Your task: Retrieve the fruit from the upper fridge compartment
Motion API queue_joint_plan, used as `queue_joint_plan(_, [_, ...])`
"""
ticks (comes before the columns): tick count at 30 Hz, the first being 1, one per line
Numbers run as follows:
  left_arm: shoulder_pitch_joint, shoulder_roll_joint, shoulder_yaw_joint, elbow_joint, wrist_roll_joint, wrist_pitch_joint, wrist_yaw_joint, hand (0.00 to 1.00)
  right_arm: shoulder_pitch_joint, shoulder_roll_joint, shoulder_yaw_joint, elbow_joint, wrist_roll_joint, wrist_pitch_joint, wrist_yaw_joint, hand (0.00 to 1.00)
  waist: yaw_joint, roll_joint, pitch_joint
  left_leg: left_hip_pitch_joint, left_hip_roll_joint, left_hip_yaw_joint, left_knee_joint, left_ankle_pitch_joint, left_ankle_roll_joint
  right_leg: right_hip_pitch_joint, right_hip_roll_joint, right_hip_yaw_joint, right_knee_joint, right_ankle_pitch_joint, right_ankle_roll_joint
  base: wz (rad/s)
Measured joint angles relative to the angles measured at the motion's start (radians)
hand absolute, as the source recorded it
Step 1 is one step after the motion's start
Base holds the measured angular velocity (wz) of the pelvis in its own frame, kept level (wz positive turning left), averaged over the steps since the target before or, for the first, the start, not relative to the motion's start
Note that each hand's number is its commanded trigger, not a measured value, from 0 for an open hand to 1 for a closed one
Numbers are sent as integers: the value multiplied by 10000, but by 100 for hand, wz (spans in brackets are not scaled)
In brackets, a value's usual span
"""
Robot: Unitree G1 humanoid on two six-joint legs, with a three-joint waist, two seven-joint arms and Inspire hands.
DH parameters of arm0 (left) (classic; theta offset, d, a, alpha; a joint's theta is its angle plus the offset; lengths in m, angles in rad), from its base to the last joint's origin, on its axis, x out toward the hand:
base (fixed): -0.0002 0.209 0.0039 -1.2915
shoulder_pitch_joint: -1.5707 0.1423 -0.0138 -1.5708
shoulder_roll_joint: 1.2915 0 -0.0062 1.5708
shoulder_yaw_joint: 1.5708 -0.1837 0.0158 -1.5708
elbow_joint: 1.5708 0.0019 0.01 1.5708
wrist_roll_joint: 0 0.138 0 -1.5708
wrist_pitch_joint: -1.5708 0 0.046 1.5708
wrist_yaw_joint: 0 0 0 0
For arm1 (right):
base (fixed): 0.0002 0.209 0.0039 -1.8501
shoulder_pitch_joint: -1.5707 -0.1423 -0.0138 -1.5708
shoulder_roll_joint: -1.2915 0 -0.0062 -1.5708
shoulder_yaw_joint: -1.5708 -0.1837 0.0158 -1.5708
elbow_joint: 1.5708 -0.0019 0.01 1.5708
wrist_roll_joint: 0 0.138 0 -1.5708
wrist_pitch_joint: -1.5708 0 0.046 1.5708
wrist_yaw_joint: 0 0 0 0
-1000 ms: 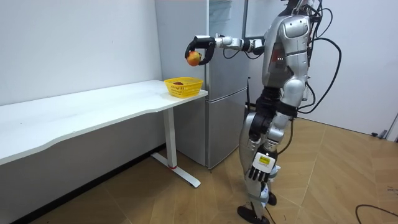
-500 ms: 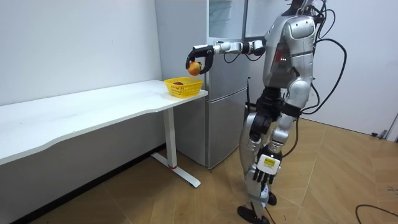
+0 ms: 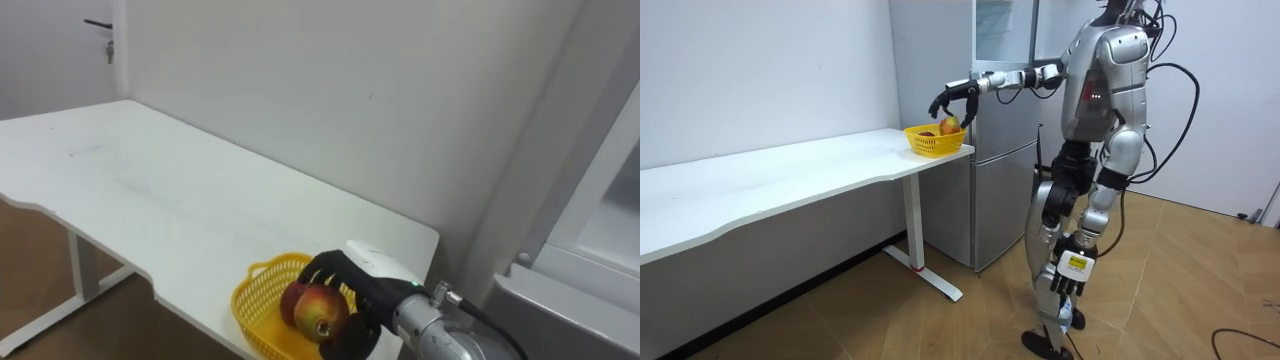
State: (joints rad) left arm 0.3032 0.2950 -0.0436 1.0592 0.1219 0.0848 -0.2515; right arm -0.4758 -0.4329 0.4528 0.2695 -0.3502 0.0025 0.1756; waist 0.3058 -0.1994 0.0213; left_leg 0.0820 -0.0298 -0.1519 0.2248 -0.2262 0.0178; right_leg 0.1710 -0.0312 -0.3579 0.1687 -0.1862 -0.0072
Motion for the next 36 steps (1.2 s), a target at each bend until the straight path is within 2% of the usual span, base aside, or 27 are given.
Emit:
queue_joint_plan(9, [1,17,2,-358,-1,-24,-163,0,0,0,0,0,95,-29,-3,0,15,5,26,-51,6,-8,10,-4,5,-50,11,19,-3,0,0,0])
queue_joint_plan(33, [25,14,6,-570,-2,-22,-157,0,1,0,-1,-3,105,-52,-3,0,20,70,-12,-78,7,93,25,-3,5,-105,10,93,2,0,0,0])
queue_joint_plan(36, [108,8,33,-569,-1,-10,-142,0,-1,-1,-14,-9,541,-44,-3,0,24,98,-37,-41,8,112,5,-1,7,-88,6,91,4,0,0,-1])
